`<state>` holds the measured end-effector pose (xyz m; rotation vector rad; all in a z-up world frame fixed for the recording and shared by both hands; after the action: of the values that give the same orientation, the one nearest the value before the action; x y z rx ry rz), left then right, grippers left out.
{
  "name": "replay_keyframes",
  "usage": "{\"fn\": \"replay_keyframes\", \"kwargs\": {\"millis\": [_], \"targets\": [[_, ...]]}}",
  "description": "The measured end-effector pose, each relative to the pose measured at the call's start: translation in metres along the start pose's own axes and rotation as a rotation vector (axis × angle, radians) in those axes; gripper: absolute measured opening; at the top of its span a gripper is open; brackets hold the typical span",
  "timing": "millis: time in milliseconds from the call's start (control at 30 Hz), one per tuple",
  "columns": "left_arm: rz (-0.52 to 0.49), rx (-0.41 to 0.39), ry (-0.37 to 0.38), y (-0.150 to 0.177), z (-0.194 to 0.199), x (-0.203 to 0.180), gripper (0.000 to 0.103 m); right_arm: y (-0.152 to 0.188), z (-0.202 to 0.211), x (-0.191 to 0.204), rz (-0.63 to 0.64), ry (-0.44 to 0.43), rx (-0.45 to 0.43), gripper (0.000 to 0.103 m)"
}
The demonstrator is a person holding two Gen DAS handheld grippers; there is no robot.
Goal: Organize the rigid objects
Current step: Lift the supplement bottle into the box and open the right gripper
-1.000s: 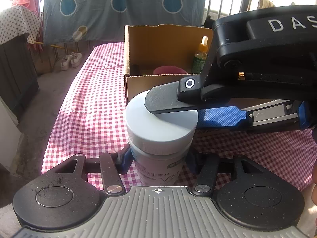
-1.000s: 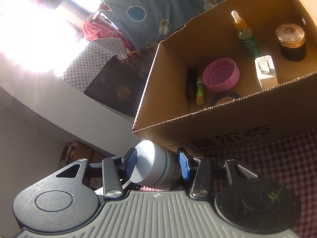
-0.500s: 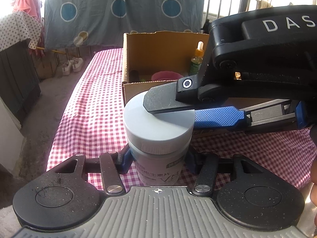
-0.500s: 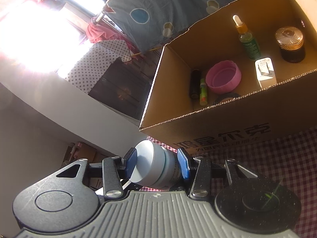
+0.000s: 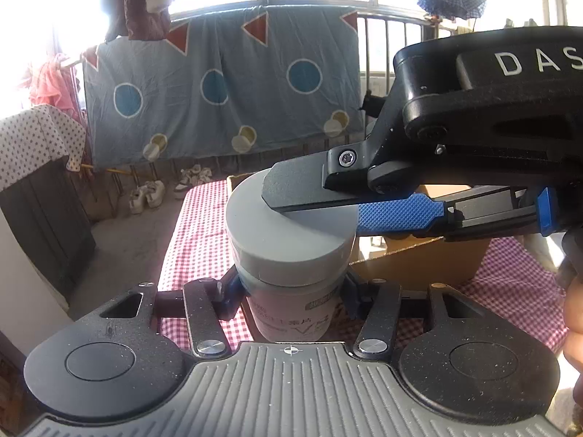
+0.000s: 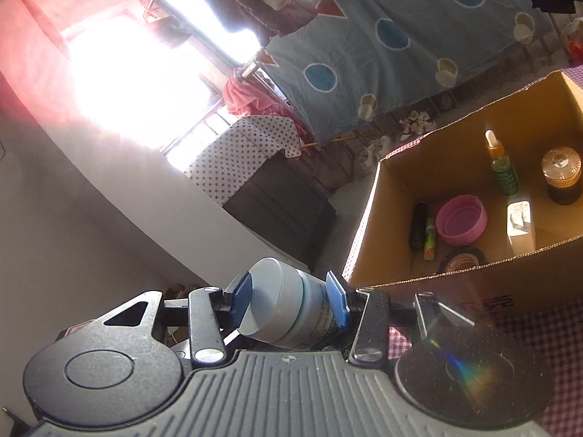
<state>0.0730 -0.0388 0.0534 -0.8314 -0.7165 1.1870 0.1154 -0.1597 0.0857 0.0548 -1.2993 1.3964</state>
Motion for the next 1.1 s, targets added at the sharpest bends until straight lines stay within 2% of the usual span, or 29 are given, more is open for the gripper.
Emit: {"fn": "replay_keyframes", "kwargs": {"millis": [100, 200, 367, 533, 733, 1100], "targets": [[-0.044, -0.038, 0.032, -0.028, -0.001, -0.014, 0.053, -0.022, 0.015, 0.003, 0.035, 0.009, -0.054, 0.049], [-0.059, -0.044, 0.099, -0.053, -0.015, -0.029, 0.053, -0.046, 0.029, -0.004, 0.064, 0.055, -0.101, 0.049], [-0.044, 0.035, 0.209, -0.078, -0.063, -0.057, 0.053, -0.074, 0.032, -0.044, 0.023, 0.133, -0.104, 0.050], [-0.065, 0.136, 0.258, -0.074, -0.110, -0.084, 0.053, -0.082, 0.025, -0.101, -0.073, 0.195, -0.072, 0.050], [-0.085, 0.266, 0.302, -0.054, -0.149, -0.098, 0.053, -0.073, 0.020, -0.152, -0.149, 0.243, -0.044, 0.050], [-0.135, 0.386, 0.300, -0.040, -0.184, -0.117, 0.054, -0.064, 0.021, -0.193, -0.161, 0.302, -0.026, 0.050]]}}
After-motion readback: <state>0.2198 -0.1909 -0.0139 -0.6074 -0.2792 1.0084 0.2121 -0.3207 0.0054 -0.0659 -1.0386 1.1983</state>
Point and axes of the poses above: each gripper's, at about its wrist camera, not at the fingertips, and z roughly against the way its jaws point, x to its left, y to its underside, the point moved 3 cm from there along -z, roughly the way its jaws point, and after that the axes turned 3 degrees about z, right-handed, at the moved point
